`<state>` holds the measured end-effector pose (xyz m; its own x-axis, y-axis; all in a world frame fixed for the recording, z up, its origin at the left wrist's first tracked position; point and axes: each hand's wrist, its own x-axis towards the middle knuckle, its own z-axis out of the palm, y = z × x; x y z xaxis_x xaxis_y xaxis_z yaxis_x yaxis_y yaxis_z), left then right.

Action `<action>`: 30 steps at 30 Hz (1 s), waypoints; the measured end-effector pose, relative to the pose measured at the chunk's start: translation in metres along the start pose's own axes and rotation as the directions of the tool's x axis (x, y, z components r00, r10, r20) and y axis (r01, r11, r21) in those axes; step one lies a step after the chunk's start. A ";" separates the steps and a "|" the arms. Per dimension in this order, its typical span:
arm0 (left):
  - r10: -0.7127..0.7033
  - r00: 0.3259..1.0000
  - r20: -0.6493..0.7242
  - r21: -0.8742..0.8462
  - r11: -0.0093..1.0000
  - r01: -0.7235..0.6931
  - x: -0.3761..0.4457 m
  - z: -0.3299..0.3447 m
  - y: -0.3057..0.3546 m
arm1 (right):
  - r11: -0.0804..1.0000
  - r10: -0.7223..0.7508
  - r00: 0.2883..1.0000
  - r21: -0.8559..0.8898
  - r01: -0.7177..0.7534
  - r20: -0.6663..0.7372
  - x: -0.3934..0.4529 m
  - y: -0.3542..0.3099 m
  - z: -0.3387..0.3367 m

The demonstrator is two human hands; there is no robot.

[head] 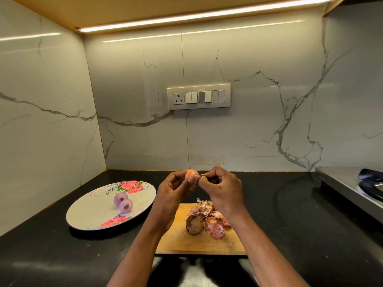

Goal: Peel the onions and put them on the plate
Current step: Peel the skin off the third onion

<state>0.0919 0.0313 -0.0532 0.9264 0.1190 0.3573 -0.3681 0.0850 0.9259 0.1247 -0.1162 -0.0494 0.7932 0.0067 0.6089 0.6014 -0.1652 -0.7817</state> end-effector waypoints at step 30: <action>0.004 0.999 -0.044 -0.041 0.999 -0.006 0.003 -0.004 -0.006 | 0.940 -0.169 0.978 -0.280 0.197 0.121 0.003 0.000 -0.009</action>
<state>0.0968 0.0355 -0.0576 0.9203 0.1631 0.3557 -0.3769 0.1249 0.9178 0.1265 -0.1251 -0.0459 0.6859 0.1537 0.7113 0.6945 -0.4300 -0.5768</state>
